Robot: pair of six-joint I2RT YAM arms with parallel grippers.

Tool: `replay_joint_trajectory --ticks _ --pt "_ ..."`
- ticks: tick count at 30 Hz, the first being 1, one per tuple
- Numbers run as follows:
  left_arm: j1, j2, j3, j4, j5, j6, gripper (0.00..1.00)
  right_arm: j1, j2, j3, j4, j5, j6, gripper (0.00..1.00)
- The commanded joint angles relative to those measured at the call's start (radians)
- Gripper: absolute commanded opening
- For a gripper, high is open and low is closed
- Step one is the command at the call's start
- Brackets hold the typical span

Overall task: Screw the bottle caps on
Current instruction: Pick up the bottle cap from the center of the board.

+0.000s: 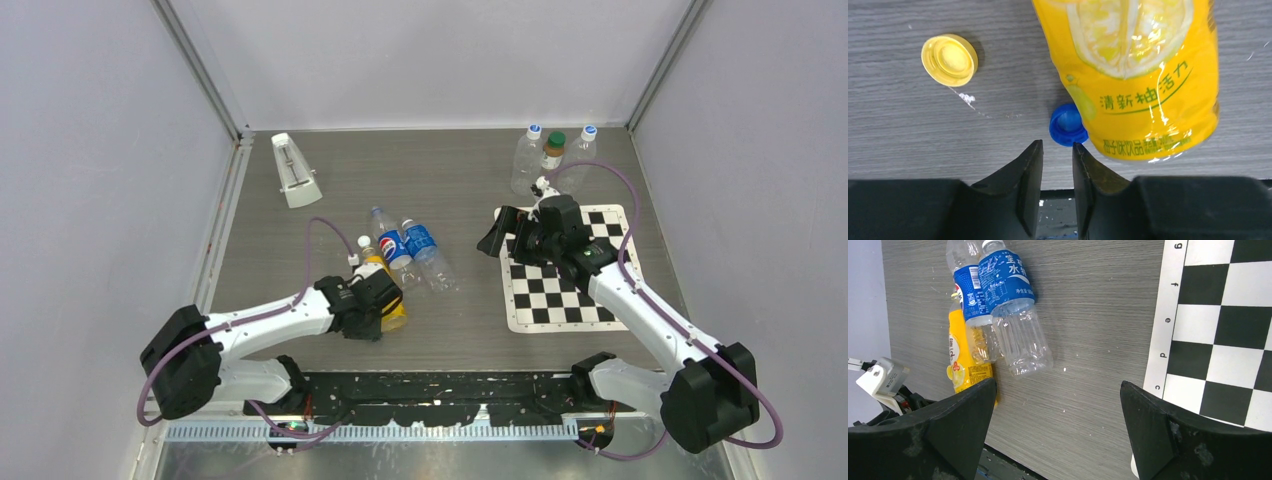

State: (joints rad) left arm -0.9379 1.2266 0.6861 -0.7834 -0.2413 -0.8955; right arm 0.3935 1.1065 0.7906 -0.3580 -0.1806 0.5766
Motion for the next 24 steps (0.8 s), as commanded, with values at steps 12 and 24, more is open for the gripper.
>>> replay_joint_trajectory --ticks 12,24 --pt "-0.001 0.076 0.006 0.132 -0.068 -0.041 0.2 0.005 -0.049 -0.002 0.003 0.042 -0.016 1.0" --pt "0.006 0.089 -0.001 0.101 -0.075 -0.049 0.19 0.005 -0.05 -0.016 0.022 0.041 -0.009 1.0"
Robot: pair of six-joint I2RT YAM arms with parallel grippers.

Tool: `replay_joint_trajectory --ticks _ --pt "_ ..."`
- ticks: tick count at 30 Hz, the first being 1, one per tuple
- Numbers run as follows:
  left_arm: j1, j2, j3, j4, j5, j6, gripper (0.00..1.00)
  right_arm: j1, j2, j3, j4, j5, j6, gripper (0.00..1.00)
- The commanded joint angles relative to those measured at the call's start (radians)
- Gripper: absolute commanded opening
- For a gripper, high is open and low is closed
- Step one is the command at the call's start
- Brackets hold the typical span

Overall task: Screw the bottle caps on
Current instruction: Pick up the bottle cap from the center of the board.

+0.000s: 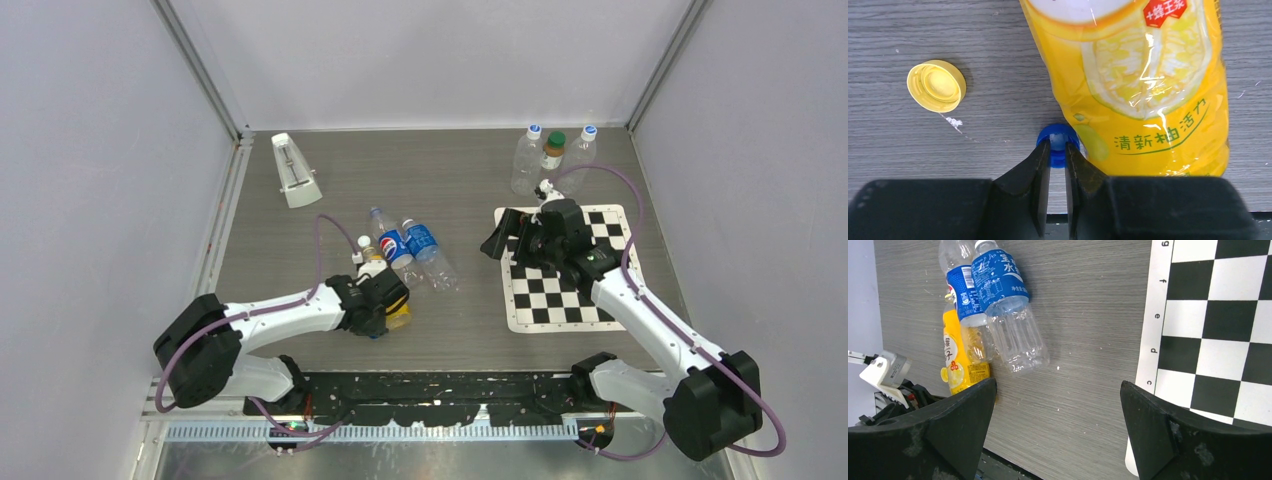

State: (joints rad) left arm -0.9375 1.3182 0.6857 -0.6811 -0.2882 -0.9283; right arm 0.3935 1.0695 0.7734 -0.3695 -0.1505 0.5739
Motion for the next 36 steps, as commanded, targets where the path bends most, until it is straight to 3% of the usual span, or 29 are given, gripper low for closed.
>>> replay_joint_trajectory --ticks 1,6,16,29,36 --pt "0.009 -0.006 -0.005 -0.001 -0.029 -0.017 0.19 0.004 -0.008 0.001 0.037 0.004 -0.002 1.0" --pt "0.033 -0.043 -0.041 0.008 -0.02 -0.015 0.18 0.005 -0.001 0.003 0.044 -0.013 0.007 1.0" --pt "0.081 -0.062 -0.093 0.067 0.036 0.002 0.07 0.005 -0.002 -0.003 0.061 -0.032 0.006 1.0" --pt "0.082 -0.186 0.009 -0.058 0.006 0.023 0.23 0.005 0.007 -0.005 0.08 -0.06 0.009 1.0" --pt "0.097 -0.173 -0.049 -0.042 0.023 0.009 0.23 0.005 0.015 -0.002 0.081 -0.067 0.012 1.0"
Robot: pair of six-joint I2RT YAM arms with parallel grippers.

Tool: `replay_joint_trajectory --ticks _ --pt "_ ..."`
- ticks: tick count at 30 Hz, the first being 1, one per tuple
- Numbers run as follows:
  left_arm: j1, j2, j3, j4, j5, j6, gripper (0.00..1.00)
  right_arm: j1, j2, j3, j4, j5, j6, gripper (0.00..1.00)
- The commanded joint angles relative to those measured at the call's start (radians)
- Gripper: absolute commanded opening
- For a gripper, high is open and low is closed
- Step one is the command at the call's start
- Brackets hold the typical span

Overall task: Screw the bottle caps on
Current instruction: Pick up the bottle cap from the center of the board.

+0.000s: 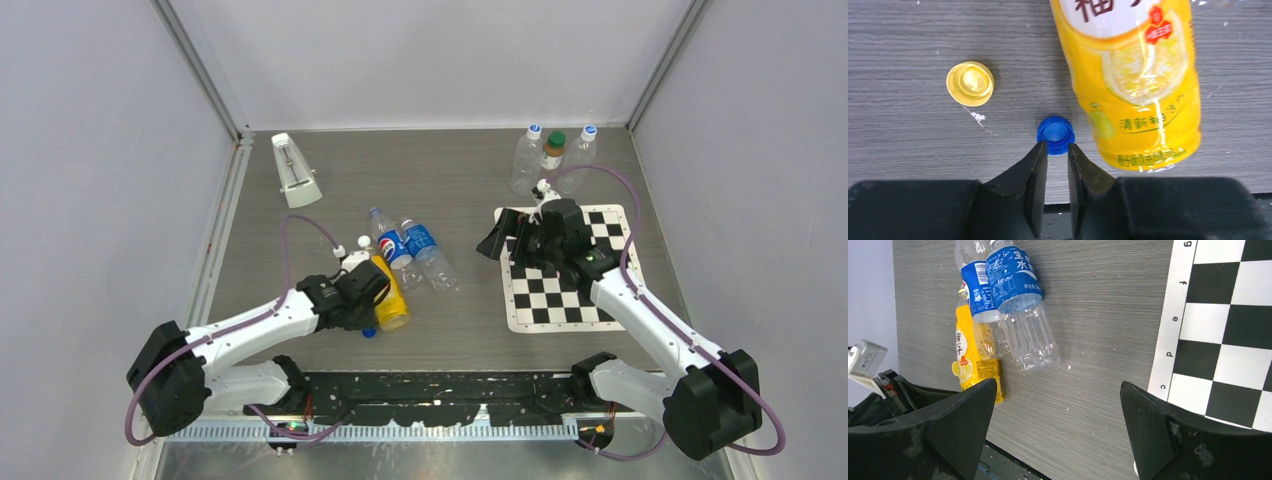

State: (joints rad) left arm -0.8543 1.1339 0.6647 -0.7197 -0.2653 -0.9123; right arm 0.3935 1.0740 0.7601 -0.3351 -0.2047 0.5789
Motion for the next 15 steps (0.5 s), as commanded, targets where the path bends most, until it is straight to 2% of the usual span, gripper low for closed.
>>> replay_joint_trajectory --ticks 1,15 --pt "0.016 0.019 -0.037 0.002 0.003 -0.012 0.23 0.005 0.011 0.011 0.045 -0.013 0.007 1.0" --pt "0.056 0.126 -0.085 0.133 0.04 0.019 0.17 0.005 0.021 0.009 0.053 -0.02 0.005 1.0"
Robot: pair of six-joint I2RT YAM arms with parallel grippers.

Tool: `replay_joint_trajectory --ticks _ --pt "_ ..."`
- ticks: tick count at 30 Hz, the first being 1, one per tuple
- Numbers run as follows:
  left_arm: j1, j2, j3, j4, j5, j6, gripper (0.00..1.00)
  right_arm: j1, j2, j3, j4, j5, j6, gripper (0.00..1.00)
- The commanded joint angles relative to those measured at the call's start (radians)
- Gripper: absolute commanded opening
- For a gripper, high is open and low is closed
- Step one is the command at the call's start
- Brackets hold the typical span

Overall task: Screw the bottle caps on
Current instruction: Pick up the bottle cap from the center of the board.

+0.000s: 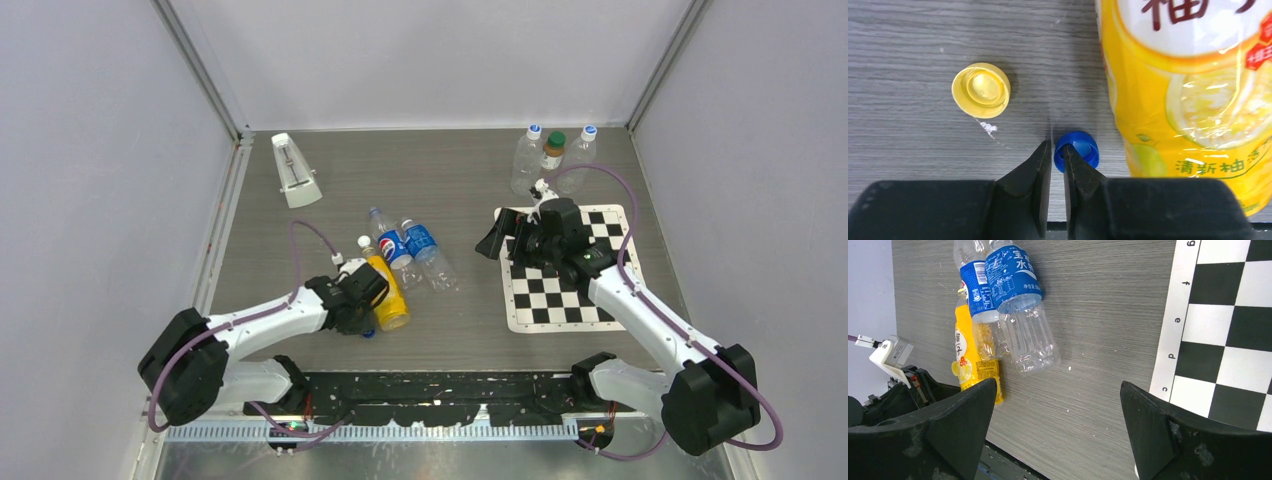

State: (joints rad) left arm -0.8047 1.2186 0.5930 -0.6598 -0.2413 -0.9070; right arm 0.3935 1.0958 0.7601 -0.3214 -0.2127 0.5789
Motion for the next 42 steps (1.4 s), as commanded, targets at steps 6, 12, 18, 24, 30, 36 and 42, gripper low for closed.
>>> replay_joint_trajectory --ticks 6,12,18,24,30,36,42 --pt "0.007 0.057 -0.014 0.103 0.038 0.022 0.04 0.005 -0.009 0.0 0.065 -0.046 -0.007 1.0" --pt "0.007 -0.052 0.01 0.023 0.034 0.022 0.0 0.005 -0.025 -0.004 0.139 -0.149 -0.009 1.0" --pt "0.009 -0.268 0.078 -0.073 0.008 0.017 0.0 0.005 -0.02 -0.006 0.266 -0.279 0.026 1.0" --pt "0.021 -0.387 0.155 -0.003 0.02 -0.01 0.0 0.005 -0.007 -0.049 0.596 -0.425 0.137 1.0" --pt "0.053 -0.377 0.195 0.2 0.153 -0.085 0.0 0.011 0.064 -0.096 0.995 -0.554 0.292 1.0" --pt "0.103 -0.336 0.197 0.419 0.279 -0.198 0.0 0.013 0.243 -0.074 1.489 -0.656 0.541 1.0" --pt "0.151 -0.313 0.196 0.578 0.317 -0.303 0.0 0.016 0.417 0.031 1.753 -0.704 0.768 1.0"
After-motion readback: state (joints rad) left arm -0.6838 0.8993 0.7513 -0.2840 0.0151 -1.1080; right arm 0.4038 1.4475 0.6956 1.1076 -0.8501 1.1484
